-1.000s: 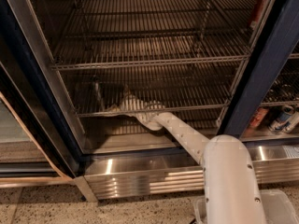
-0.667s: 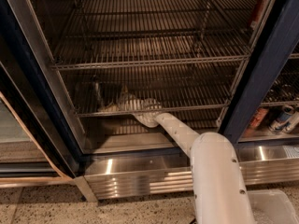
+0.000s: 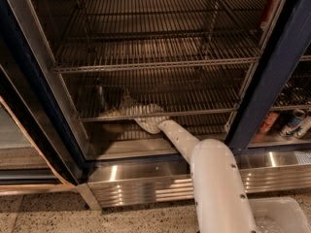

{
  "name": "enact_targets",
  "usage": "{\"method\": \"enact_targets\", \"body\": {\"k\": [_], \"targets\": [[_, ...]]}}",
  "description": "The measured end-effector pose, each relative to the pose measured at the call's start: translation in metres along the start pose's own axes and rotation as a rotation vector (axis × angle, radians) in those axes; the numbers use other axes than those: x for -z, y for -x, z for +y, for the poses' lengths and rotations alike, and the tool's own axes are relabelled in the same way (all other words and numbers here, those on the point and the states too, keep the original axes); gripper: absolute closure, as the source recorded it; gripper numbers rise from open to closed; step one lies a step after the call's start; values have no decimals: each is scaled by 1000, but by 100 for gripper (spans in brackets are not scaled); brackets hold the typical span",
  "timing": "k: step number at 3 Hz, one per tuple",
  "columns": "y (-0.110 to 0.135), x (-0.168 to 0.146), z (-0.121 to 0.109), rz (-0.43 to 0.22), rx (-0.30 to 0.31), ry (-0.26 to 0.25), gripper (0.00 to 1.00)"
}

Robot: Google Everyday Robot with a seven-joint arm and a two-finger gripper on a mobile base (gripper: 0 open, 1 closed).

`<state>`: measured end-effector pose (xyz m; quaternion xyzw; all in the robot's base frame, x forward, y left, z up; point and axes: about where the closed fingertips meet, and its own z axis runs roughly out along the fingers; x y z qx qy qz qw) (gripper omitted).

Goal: Pick redbull can from bottom shelf of fridge

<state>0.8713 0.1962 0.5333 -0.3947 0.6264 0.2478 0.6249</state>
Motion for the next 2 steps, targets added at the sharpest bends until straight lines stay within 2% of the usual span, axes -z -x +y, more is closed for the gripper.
{"method": "enact_targets", "body": {"k": [2], "targets": [[5, -14, -4, -40, -11, 36, 0]]}}
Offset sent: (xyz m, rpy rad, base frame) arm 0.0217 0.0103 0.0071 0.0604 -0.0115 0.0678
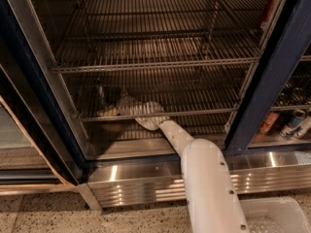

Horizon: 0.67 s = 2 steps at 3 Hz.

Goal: Pick redbull can from bottom shelf of fridge

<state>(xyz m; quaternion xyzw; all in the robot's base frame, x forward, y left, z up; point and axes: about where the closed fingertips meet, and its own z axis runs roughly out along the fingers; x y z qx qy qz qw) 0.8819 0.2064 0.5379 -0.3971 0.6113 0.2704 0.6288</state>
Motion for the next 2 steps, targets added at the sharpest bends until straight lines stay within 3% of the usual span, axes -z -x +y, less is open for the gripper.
{"method": "enact_targets", "body": {"k": [2], "targets": [[6, -23, -11, -30, -2, 44, 0]]}}
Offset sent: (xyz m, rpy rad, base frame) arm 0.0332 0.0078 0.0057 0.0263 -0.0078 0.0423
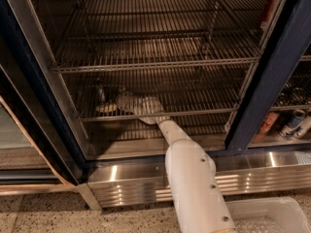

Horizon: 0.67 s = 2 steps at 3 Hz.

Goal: Pick redbull can from bottom shelf of fridge

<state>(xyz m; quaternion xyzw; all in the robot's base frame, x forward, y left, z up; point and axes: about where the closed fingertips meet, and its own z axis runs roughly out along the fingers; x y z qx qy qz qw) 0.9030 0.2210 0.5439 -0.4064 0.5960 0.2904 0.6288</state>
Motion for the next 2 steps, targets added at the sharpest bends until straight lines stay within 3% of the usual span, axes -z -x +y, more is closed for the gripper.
{"method": "enact_targets", "body": {"k": [2], "targets": [[-3, -3, 0, -13, -30, 29, 0]]}}
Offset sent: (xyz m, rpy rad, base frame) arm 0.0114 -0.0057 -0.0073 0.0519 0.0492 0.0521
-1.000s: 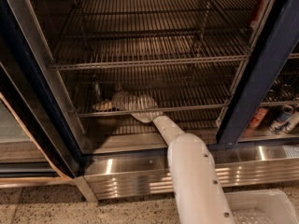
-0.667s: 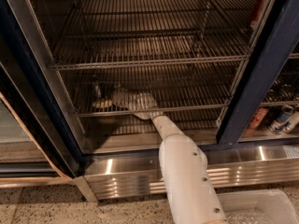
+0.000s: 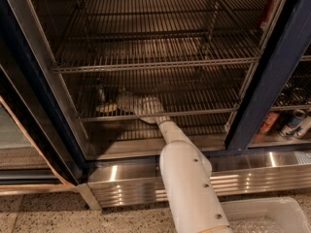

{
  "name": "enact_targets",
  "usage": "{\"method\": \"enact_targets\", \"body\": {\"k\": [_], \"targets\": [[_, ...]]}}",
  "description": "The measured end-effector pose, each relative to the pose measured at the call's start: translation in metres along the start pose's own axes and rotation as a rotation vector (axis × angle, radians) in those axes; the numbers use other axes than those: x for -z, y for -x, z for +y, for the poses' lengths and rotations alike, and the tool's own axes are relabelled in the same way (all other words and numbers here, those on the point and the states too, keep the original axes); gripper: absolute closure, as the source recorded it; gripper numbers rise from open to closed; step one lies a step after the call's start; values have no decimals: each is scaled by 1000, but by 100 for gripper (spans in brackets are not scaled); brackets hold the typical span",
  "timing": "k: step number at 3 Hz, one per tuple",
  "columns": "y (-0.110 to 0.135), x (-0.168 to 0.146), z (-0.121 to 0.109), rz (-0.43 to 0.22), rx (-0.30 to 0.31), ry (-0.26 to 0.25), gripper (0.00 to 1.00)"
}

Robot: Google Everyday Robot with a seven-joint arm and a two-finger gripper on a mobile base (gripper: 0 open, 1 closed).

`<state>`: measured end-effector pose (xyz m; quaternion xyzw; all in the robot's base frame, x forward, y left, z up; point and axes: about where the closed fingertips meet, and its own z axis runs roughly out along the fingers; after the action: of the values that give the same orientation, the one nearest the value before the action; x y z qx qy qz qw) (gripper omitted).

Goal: Pick redbull can from bottom shelf of fridge

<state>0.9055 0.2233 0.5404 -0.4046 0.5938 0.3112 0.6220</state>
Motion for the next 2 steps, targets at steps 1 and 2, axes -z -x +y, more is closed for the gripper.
{"method": "enact_targets", "body": {"k": [1, 2], "targets": [[-2, -1, 1, -13, -25, 17, 0], [-2, -4, 1, -21, -37, 33, 19]]}}
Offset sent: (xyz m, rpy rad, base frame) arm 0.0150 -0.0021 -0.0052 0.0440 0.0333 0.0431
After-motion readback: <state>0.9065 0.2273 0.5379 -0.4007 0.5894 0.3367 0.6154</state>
